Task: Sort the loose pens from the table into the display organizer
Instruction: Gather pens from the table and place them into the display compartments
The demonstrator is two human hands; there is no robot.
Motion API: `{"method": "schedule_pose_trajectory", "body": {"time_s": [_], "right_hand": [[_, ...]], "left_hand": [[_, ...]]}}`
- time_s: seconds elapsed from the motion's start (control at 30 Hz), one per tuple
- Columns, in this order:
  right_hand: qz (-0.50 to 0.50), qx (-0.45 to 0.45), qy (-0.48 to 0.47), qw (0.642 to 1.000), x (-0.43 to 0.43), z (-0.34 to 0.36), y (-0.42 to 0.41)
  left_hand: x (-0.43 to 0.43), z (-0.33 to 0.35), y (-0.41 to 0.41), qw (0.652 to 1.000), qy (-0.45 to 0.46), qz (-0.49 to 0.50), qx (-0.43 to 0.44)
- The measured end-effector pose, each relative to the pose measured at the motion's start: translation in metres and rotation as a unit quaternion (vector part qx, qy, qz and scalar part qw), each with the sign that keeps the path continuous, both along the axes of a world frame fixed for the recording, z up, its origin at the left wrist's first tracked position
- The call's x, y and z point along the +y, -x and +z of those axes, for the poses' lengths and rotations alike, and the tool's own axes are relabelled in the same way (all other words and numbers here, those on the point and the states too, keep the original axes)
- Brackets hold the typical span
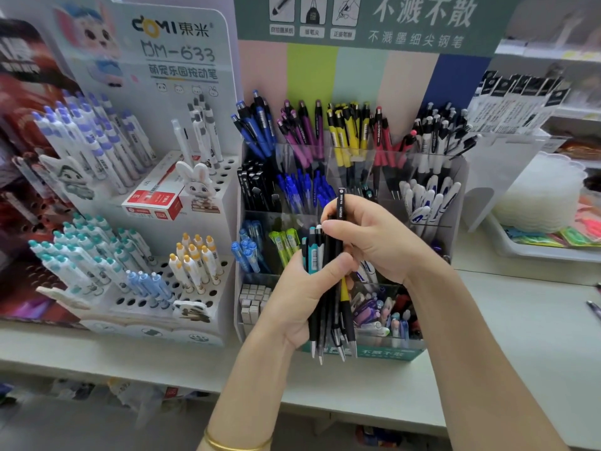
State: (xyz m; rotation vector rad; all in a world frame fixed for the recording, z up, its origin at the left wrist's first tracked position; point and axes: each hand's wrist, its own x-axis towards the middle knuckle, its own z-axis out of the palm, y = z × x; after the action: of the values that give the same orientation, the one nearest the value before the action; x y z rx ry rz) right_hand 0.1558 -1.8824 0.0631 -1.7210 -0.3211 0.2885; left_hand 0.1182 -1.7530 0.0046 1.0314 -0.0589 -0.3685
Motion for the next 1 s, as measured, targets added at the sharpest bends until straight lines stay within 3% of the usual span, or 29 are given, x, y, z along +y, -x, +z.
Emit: {"method": "schedule_pose_trajectory", "body": {"time_s": [0.27,0.43,0.67,1.0], "right_hand": [[0.021,0.002,-0.122,0.992,-0.009,-0.010,0.000],[0.002,-0.021,-0.102,0.995,-0.012,-0.012,-0.001],[-0.142,-0.092,-0.108,0.980,-0.032,0.004,-0.005],[-0.260,-0.221,-0.073,0.937,-0.018,0.004,-0.011]], "left_hand": [[0.004,0.006,0.001,1.000,0.014,0.019,-0.006],[-0.001,0.011,0.001,0.997,-0.028,0.074,-0.016],[0.011,0.006,-0.001,0.972,-0.142,0.184,-0.036],[0.021,0.016,0.001,0.937,-0.243,0.182,-0.173]]}}
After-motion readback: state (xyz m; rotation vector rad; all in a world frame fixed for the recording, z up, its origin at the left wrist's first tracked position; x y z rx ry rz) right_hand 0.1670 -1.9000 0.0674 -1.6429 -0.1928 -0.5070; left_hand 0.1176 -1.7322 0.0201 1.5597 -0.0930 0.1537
